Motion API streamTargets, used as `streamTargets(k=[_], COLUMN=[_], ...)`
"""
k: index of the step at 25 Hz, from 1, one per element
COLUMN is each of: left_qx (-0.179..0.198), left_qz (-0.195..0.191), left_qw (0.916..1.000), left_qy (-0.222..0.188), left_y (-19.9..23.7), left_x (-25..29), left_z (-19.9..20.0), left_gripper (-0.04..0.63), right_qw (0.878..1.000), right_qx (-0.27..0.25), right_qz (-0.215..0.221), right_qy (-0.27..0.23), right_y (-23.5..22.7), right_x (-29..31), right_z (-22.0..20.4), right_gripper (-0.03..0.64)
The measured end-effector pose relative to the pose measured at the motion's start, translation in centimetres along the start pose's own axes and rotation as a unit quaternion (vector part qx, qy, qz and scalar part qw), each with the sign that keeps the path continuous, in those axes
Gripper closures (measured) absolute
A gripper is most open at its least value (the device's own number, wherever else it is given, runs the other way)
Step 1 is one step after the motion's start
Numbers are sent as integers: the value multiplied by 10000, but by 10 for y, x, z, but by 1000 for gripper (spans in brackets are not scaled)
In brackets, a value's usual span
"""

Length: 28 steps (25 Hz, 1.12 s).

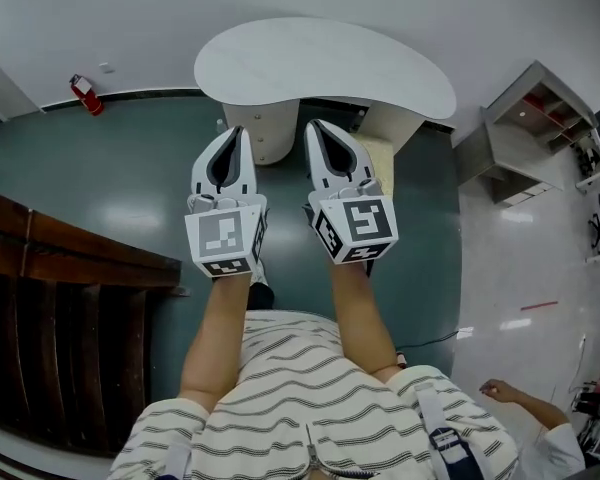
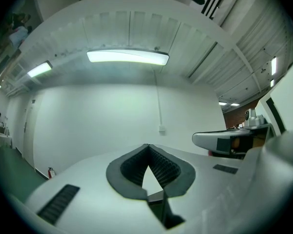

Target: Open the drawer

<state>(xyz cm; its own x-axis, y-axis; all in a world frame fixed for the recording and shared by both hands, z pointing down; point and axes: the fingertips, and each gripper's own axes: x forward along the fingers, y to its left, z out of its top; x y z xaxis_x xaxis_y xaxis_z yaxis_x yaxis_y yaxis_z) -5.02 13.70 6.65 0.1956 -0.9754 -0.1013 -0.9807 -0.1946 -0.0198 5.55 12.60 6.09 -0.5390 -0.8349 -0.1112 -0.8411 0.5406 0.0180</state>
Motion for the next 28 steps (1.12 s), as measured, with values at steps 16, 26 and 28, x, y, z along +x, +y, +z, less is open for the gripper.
streamTargets(k=[16, 26, 28], left_qx=[-186, -388, -427], left_qz=[-499, -689, -651], left_qw=[9985, 9967, 9966], left_qy=[121, 206, 267], left_y=[85, 109, 111], left_x=[145, 189, 194], left_z=[-25, -57, -68], left_gripper=[592, 591, 592], right_qw=[9980, 9959, 9957], right_qx=[-28, 129, 157], right_qz=[-617, -848, -856], right_qy=[152, 290, 326], right_y=[-38, -56, -62], right_x=[149, 193, 200], right_z=[-23, -57, -64], right_gripper=[603, 604, 603])
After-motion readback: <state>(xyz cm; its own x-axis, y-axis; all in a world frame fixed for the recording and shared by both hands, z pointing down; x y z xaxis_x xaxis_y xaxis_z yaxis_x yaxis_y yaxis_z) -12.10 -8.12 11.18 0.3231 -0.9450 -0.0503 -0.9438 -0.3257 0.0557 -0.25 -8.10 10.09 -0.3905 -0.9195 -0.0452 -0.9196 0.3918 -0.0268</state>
